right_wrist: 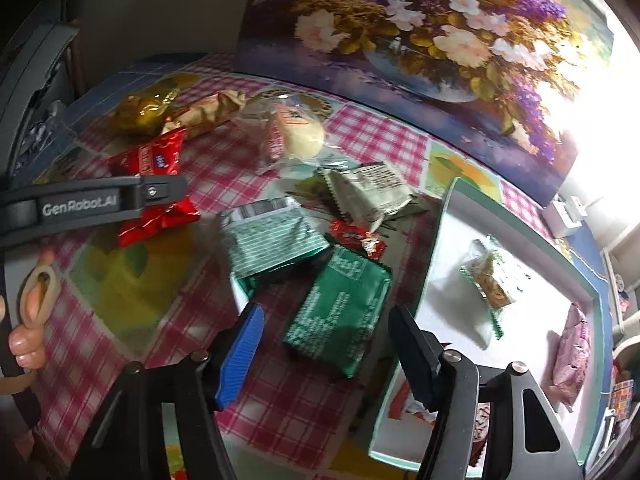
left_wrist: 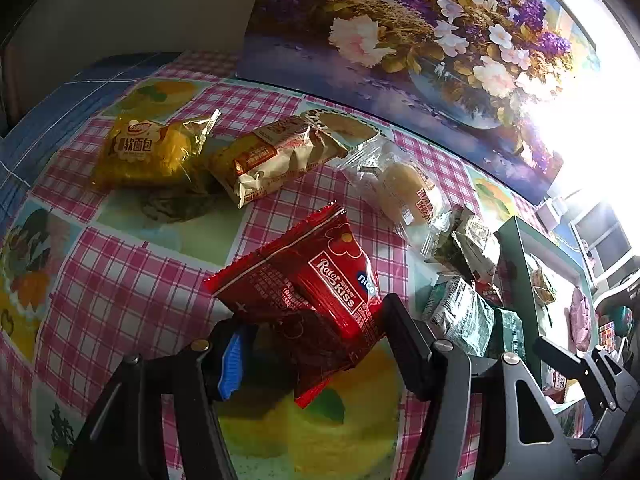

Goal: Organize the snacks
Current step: 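Move the right gripper to the dark green box while the left reaches the red Rose Kiss bag, then close the right gripper on the green box while the left grasps the red bag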

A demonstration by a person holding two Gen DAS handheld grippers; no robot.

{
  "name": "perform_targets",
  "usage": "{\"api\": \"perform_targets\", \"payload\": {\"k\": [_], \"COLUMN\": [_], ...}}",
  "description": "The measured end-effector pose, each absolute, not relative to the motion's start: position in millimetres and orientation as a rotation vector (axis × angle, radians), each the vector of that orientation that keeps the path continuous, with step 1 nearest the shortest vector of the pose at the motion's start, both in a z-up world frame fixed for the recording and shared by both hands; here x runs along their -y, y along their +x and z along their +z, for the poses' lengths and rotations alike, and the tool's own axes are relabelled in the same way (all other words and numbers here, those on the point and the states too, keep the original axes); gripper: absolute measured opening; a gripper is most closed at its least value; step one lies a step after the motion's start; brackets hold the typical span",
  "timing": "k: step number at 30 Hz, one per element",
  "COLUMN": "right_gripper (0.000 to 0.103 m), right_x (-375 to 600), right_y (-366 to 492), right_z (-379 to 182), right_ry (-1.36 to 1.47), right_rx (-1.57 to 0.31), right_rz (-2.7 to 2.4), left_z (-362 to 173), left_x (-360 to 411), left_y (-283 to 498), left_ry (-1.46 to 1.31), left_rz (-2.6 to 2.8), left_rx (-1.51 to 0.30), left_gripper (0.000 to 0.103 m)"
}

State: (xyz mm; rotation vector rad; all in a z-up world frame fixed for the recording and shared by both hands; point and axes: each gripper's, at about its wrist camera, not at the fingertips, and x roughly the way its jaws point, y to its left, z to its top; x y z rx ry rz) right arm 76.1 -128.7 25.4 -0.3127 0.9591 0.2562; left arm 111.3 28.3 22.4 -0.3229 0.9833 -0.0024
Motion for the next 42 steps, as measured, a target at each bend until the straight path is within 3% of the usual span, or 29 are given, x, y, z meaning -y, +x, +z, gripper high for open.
{"api": "perform_targets", "payload": {"k": [6, 22, 33, 42], "right_gripper": [0.059, 0.055, 0.045, 0.042], "right_x": [130.7, 131.4, 141.7, 155.9], "right_y": [82.9, 93.5, 91.7, 83.7], "right_z": [14.8, 7.6, 13.4, 24.8], "right_ry": [-0.286, -0.238, -0.185, -0.117], "right_rx": [-1.006, -1.004, -0.983, -0.954], "right_rz": [0.241, 0.251, 0.253, 0.263], "left_z": [22.6, 21.2, 23.4, 30.8], "left_x": [-24.0, -17.8, -18.6, -17.5], "left_y": [111.7, 113.1, 112.6, 109.4], "left_ry": [-0.310, -0.283, -0.280, -0.267], "left_rz": [-0.009, -0.013, -0.012, -0.016], "left_rx": [-0.986, -0.997, -0.987, -0.969], "left_gripper": [0.064, 0.064, 0.064, 0.064]}}
